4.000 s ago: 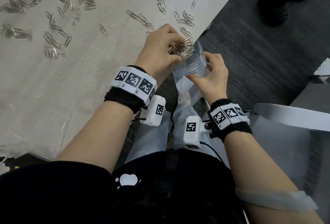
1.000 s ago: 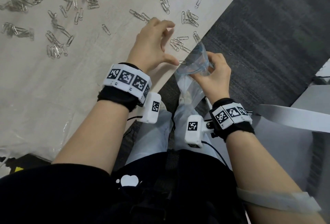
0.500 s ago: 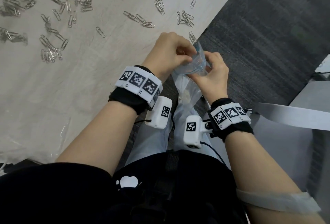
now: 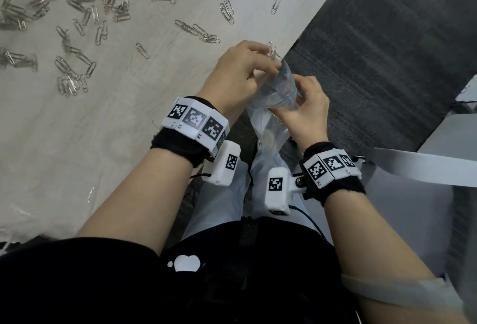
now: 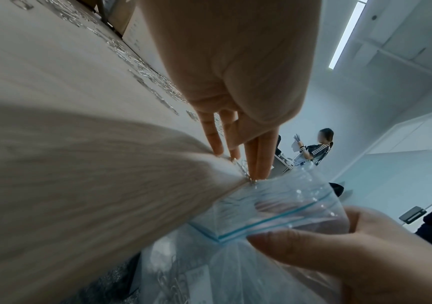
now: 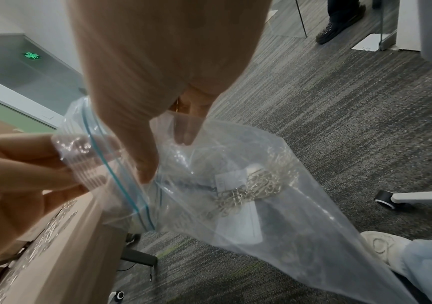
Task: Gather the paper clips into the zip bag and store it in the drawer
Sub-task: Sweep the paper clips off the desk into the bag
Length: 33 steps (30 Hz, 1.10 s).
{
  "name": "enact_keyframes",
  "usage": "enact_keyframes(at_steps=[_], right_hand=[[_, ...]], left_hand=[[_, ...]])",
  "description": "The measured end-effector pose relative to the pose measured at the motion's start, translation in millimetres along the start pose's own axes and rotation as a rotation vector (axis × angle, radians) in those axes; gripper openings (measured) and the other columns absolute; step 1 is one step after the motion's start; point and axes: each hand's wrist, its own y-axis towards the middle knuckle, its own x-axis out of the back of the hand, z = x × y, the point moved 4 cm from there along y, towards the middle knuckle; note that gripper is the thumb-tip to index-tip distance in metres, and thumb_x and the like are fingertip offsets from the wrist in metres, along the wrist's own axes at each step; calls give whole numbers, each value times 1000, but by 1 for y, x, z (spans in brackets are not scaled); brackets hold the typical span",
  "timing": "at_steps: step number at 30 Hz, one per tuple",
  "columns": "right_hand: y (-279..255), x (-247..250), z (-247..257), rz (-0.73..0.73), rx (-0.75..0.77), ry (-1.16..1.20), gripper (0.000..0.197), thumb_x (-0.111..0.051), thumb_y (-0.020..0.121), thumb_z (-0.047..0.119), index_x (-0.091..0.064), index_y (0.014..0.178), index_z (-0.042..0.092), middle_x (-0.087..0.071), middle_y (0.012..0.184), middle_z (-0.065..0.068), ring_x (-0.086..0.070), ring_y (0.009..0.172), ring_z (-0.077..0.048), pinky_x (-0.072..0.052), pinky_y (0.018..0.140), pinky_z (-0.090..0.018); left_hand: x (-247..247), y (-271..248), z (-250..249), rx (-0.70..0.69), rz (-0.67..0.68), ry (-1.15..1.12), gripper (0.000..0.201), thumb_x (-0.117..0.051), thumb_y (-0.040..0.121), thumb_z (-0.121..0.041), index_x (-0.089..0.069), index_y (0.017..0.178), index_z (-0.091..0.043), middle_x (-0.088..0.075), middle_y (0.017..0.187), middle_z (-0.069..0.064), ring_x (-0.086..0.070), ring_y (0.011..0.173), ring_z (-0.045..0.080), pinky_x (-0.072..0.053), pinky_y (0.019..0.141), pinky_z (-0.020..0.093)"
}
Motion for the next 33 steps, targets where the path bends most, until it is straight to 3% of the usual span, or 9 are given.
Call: enact_keyframes(at_steps=[3, 7, 12, 15, 19, 22, 24, 28, 33], right_hand=[[0, 0, 1, -6, -2, 5, 47, -82, 66, 21, -65, 107, 7, -56, 98, -2, -51, 83, 5, -41, 75, -4], [0, 0, 1, -13, 6, -11, 47, -82, 66, 21, -65, 107, 6, -57, 98, -3, -52, 85, -1, -42, 76, -4], [1, -1, 0, -17, 4, -7, 46, -82, 65, 21, -65, 106, 6, -55, 96, 1, -52, 82, -1, -43, 76, -6], [1, -1, 1, -16, 5, -10, 46, -82, 65, 20, -65, 106, 6, -57, 96, -4, -53, 87, -6, -42, 75, -5], [2, 0, 3, -15, -4, -10, 46, -82, 66, 20, -65, 106, 5, -58, 97, -5, -54, 86, -5, -42, 76, -6], [1, 0, 3, -18, -9, 3, 45, -82, 66, 21, -66, 105, 6, -58, 96, -3, -52, 83, 4, -41, 75, -4], [1, 1, 2, -24, -12, 5, 45, -82, 66, 21, -66, 105, 6, -58, 97, -2, -52, 83, 8, -41, 75, -4], [1, 0, 2, -19, -10, -1, 47, -83, 65, 21, -65, 106, 6, -57, 96, -1, -52, 82, 7, -41, 74, -4], [0, 2, 1, -24, -13, 11, 46, -82, 66, 21, -65, 106, 6, -55, 96, 1, -52, 83, 9, -41, 76, -4]], left_hand=[[3, 0, -4, 14, -8, -55, 47, -37, 65, -6, -76, 90, -16, -71, 103, 5, -64, 102, 17, -49, 87, 24], [11, 0, -5, 76, -33, -182, 41, -41, 67, -2, -75, 89, -10, -74, 88, 7, -68, 82, 14, -53, 77, 18], [11, 0, 1, 86, -56, -44, 61, -32, 66, -4, -65, 116, -15, -57, 131, 4, -43, 130, 19, -31, 107, 22], [4, -3, 2, 82, 31, 3, 64, -29, 61, -10, -68, 111, -22, -49, 139, 9, -33, 137, 23, -26, 115, 36], [4, -6, 0, 77, 30, -23, 57, -32, 62, -7, -74, 98, -20, -51, 137, 11, -44, 130, 21, -35, 110, 34], [10, -7, 2, 53, -154, -91, 51, -39, 67, 2, -73, 100, -16, -68, 113, 6, -58, 110, 16, -47, 95, 28], [12, -8, 3, 25, -212, -27, 41, -42, 73, -2, -73, 97, -13, -70, 104, 2, -53, 106, 16, -40, 90, 17], [6, -8, 0, -21, -116, 155, 39, -39, 73, -10, -74, 89, -17, -66, 104, -3, -44, 111, 25, -23, 87, 29], [7, -9, 2, -17, -145, 111, 34, -45, 80, -7, -72, 99, -16, -65, 97, 3, -47, 105, 25, -31, 84, 28]])
